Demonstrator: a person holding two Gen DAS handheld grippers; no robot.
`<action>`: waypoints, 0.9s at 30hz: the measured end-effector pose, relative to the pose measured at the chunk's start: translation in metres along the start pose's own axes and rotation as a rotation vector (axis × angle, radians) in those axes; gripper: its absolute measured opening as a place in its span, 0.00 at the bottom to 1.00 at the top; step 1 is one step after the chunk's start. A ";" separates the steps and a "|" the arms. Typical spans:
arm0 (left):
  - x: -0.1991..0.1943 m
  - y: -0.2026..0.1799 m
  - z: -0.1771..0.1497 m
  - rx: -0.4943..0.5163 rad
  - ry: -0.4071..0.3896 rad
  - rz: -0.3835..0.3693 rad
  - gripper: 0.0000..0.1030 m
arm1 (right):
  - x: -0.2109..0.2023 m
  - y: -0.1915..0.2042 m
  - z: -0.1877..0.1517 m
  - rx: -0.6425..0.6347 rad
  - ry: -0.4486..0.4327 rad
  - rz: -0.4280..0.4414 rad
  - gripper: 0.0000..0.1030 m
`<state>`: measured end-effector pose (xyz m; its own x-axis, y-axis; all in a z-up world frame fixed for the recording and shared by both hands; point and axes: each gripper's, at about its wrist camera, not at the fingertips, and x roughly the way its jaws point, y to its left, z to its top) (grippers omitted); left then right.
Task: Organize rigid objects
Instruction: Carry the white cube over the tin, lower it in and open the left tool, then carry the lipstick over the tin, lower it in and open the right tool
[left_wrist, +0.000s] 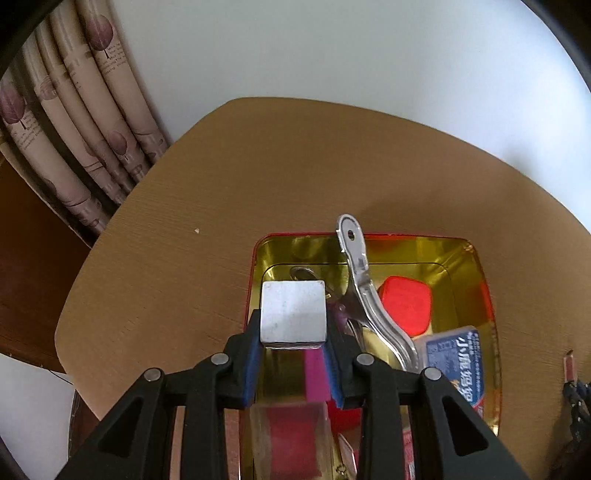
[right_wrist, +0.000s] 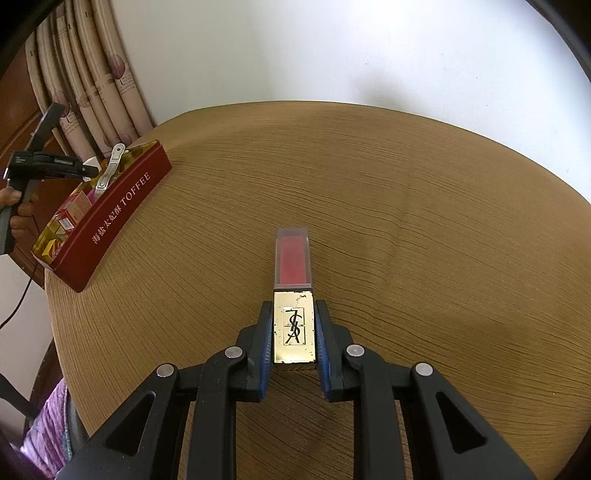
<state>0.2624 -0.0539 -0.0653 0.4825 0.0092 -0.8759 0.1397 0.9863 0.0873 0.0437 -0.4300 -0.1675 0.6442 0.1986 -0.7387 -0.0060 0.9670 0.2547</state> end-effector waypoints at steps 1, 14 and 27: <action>0.003 0.000 0.000 0.000 0.007 0.000 0.29 | 0.000 0.000 0.000 0.001 0.000 0.000 0.19; -0.037 -0.008 -0.025 -0.008 -0.048 0.021 0.33 | 0.000 0.001 0.000 0.000 0.003 -0.005 0.19; -0.128 0.015 -0.141 -0.189 -0.186 -0.133 0.37 | 0.001 -0.003 0.016 0.148 0.067 0.078 0.18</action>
<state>0.0803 -0.0165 -0.0185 0.6230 -0.1353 -0.7704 0.0573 0.9902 -0.1276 0.0566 -0.4353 -0.1594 0.5934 0.2876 -0.7518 0.0613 0.9152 0.3984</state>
